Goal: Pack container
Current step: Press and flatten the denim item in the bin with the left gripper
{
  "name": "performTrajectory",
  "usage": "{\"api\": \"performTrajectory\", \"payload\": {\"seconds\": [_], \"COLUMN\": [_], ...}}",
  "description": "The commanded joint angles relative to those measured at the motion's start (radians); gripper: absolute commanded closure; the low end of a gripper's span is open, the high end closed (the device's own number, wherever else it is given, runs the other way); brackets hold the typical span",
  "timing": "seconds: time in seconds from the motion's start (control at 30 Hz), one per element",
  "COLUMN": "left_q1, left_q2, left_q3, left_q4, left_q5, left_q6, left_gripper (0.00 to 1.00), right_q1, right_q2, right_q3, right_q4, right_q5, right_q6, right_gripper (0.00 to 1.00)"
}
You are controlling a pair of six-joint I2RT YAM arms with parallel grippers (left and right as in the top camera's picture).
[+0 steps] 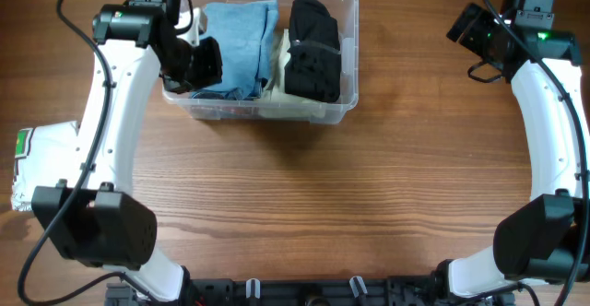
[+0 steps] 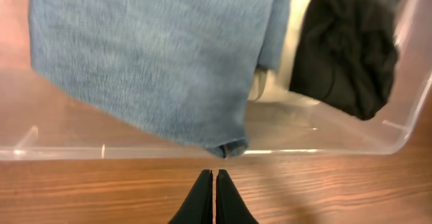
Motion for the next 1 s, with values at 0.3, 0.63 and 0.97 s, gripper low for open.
{"api": "performTrajectory", "payload": {"seconds": [0.3,0.63,0.97], "left_q1": [0.001,-0.041,-0.049], "left_q2": [0.099,0.196,0.268], "left_q3": [-0.029,-0.029,-0.029], "left_q4": [0.058,0.068,0.134], "left_q5": [0.003,0.005,0.005], "left_q6": [-0.021,-0.048,-0.101], "left_gripper": [0.96,0.96,0.96], "right_q1": [0.003,0.003,0.003], "right_q2": [0.011,0.011,0.011], "right_q3": [-0.003,-0.003,-0.003], "right_q4": [0.002,0.002,0.002], "right_q5": [-0.005,-0.005,-0.005], "right_q6": [0.011,0.011,0.011], "right_gripper": [0.00,0.00,0.00]}}
